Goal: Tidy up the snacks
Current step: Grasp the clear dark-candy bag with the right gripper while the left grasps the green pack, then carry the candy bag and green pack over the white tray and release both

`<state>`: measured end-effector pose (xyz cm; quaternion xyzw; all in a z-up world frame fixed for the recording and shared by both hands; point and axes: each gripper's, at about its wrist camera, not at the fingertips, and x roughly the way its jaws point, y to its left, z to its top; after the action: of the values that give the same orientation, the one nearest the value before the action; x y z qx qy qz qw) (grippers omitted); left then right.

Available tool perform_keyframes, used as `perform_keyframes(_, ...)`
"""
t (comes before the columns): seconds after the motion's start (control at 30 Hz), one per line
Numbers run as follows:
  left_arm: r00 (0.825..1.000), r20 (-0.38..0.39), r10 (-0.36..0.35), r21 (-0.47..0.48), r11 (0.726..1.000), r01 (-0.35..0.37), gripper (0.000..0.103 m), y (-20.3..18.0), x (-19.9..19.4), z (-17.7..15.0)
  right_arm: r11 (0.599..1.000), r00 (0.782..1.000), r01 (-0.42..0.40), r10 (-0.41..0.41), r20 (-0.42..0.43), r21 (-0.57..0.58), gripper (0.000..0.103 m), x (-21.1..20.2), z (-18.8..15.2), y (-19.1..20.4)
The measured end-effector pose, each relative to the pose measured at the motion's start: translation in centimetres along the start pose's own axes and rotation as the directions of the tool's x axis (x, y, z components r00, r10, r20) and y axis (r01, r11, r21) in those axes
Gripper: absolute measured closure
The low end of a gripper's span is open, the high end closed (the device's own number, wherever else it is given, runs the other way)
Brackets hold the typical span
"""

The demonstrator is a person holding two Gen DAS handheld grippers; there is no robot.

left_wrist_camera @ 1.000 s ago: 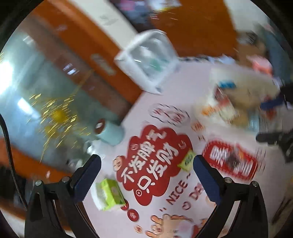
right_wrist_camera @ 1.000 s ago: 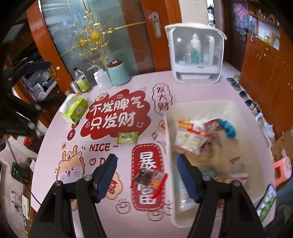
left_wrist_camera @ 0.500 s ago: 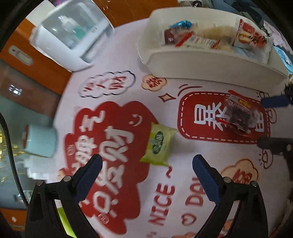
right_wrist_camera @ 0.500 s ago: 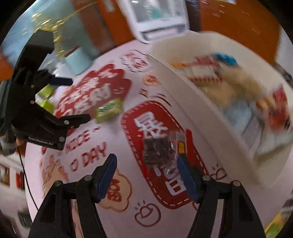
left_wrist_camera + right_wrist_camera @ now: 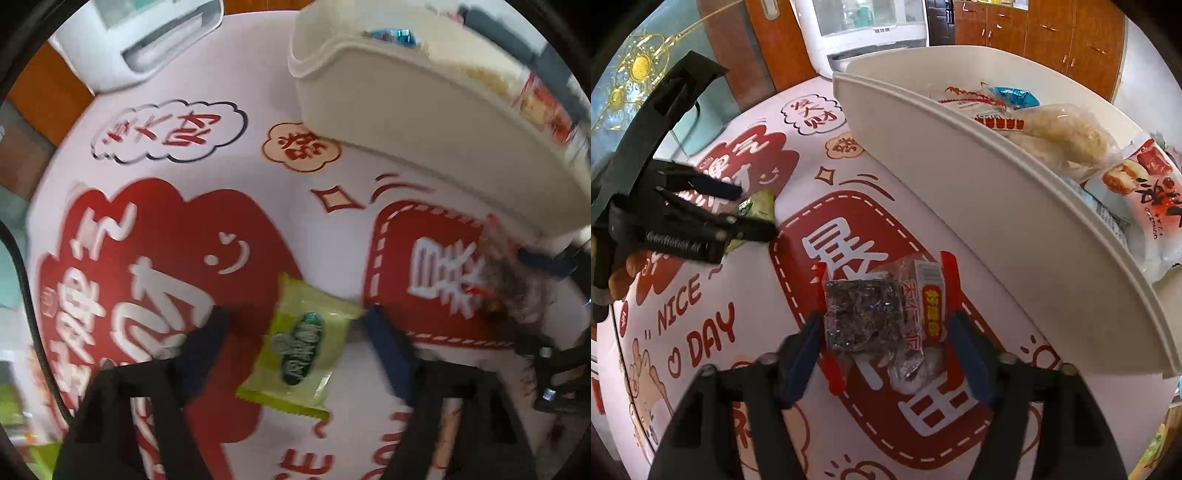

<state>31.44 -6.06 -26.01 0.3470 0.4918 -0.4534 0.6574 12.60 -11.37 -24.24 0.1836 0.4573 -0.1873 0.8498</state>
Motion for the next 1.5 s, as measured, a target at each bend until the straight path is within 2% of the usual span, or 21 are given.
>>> perform_keyframes(0.03,1.0,0.008,-0.005,-0.006,1.0,0.005,0.058,0.1,-0.2,-0.1,1.0,1.0,-0.004,0.004,0.0,-0.008,0.051,-0.1,0.0,0.1)
perform_keyframes(0.07,1.0,0.012,0.002,-0.014,1.0,-0.002,0.067,0.1,-0.4,-0.3,1.0,1.0,-0.008,0.008,0.001,-0.014,0.054,-0.2,-0.1,0.1)
perform_keyframes(0.27,1.0,-0.014,0.013,-0.138,0.99,-0.015,0.068,-0.1,-1.0,-2.1,0.999,0.999,-0.035,0.035,-0.002,-0.032,0.061,-0.8,-0.1,0.0)
perform_keyframes(0.37,0.999,-0.033,0.014,-0.245,0.969,-0.022,0.068,-0.6,-1.5,-3.4,0.998,0.999,-0.052,0.051,-0.006,-0.033,0.062,-1.3,-0.1,-0.1)
perform_keyframes(0.43,0.999,-0.033,0.018,-0.316,0.948,-0.027,0.068,-1.0,-2.2,-4.4,0.997,0.998,-0.061,0.061,-0.006,-0.037,0.062,-1.6,-0.1,0.0)
perform_keyframes(0.53,1.0,0.024,0.006,-0.45,0.893,0.005,0.068,-2.2,-4.9,-6.5,0.996,0.997,-0.083,0.083,-0.006,-0.043,0.062,-2.7,-0.1,0.0)
perform_keyframes(0.67,0.996,0.078,0.052,-0.539,0.843,-0.002,0.068,-4.4,-9.2,-8.8,0.991,0.993,-0.113,0.114,0.005,-0.075,0.062,-5.0,-0.2,0.1)
perform_keyframes(0.77,0.989,0.122,0.079,-0.575,0.818,0.006,0.068,-6.5,-12.2,-9.7,0.984,0.989,-0.14,0.144,0.022,-0.111,0.062,-7.4,-0.2,0.2)
perform_keyframes(0.97,0.96,0.233,0.157,-0.598,0.802,0.013,0.068,-9.7,-18.8,-9.5,0.966,0.978,-0.158,0.181,0.103,-0.204,0.062,-13.5,0.3,0.2)
perform_keyframes(1.13,0.914,0.341,0.222,-0.6,0.8,0.03,0.068,-13.1,-23.8,-7.2,0.956,0.964,-0.153,0.2,0.175,-0.252,0.062,-17.8,1.4,-1.1)
perform_keyframes(1.3,0.876,0.385,0.291,-0.594,0.804,-0.006,0.068,-16.9,-26.7,-4.1,0.949,0.941,-0.159,0.229,0.25,-0.271,0.062,-20.8,3.5,-4.9)
perform_keyframes(1.4,0.86,0.392,0.328,-0.618,0.786,-0.018,0.068,-18.7,-27.1,-1.7,0.944,0.925,-0.174,0.254,0.283,-0.281,0.062,-21.5,5.1,-8.1)
perform_keyframes(1.5,0.852,0.365,0.376,-0.673,0.739,-0.039,0.068,-20.5,-26.8,1.4,0.93,0.912,-0.202,0.293,0.288,-0.307,0.062,-21.6,7.3,-11.7)
